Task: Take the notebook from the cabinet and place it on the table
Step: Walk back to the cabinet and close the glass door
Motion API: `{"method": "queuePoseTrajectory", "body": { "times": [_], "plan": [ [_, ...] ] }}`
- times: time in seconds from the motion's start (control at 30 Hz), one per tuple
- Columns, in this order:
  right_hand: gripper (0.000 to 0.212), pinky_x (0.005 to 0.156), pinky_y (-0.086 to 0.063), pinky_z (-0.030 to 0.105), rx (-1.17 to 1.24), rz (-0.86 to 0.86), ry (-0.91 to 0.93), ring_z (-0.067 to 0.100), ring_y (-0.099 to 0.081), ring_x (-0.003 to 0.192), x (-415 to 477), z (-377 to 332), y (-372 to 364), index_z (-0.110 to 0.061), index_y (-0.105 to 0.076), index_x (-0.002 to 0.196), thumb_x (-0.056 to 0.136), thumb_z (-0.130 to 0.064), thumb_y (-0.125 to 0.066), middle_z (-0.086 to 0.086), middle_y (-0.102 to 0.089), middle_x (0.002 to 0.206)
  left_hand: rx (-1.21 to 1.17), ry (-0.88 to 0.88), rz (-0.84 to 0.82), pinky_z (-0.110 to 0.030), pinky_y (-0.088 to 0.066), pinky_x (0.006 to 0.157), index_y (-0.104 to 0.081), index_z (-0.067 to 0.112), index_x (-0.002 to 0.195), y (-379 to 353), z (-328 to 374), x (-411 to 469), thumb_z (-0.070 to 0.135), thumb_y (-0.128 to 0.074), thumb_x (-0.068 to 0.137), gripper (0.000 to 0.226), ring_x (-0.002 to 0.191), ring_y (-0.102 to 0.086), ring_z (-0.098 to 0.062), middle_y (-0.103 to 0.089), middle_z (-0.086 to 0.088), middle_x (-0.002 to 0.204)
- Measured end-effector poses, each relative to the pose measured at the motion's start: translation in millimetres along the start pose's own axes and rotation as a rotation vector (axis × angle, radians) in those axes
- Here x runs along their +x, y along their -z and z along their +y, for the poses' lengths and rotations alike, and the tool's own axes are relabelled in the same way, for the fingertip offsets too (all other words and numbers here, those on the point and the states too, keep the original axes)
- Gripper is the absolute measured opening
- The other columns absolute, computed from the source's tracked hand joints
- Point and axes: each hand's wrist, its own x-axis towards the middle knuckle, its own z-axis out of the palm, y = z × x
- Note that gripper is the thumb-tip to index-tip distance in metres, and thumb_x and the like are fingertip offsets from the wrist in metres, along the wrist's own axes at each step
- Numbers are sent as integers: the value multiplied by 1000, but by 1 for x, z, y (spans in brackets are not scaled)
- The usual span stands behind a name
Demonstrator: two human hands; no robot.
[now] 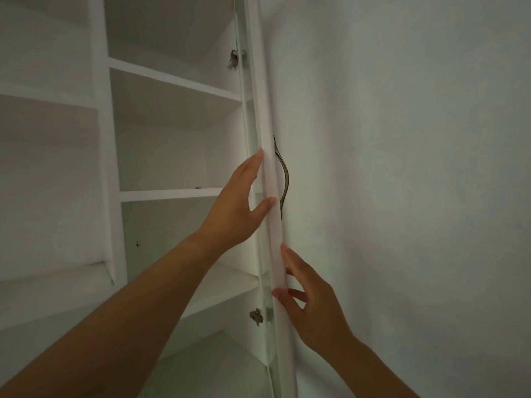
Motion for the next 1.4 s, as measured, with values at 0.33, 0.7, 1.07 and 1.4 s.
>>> {"method": "queuePoseTrajectory", "body": {
  "times": [0.33, 0.7, 1.07, 1.4],
  "plan": [
    [56, 85, -42, 6, 50, 15, 12, -10, -41, 121, 4, -14, -48, -61, -23, 126, 84, -41, -55, -26, -35, 140, -3, 68, -58, -44, -40, 103, -5, 30, 144, 35, -25, -18, 29, -66, 80, 89, 130, -35, -12, -24, 5, 150],
    [61, 104, -41, 31, -86, -79, 118, -7, -25, 133, 19, -18, -107, -48, -18, 137, 88, -42, -53, -25, -22, 148, 90, 142, -39, -46, -42, 102, -5, 27, 145, 81, -71, -39, 29, -65, 79, 88, 127, -38, -12, -27, 4, 149],
    [68, 109, -18, 15, -120, -72, 190, -13, -16, 132, 48, -8, -170, -40, -22, 139, 80, -44, -55, -32, -16, 145, 382, 129, -21, -40, -37, 106, -11, 22, 145, 124, -111, -48, 29, -66, 80, 85, 133, -29, -14, -21, 3, 152],
    [76, 101, -2, -2, -88, -213, 253, -19, -1, 131, 65, 4, -188, -37, -15, 139, 82, -32, -65, -29, -6, 148, 586, 138, -23, -26, -20, 105, -9, 22, 145, 132, -129, -45, 31, -70, 75, 93, 139, -17, -12, -12, 5, 155]
  ]
}}
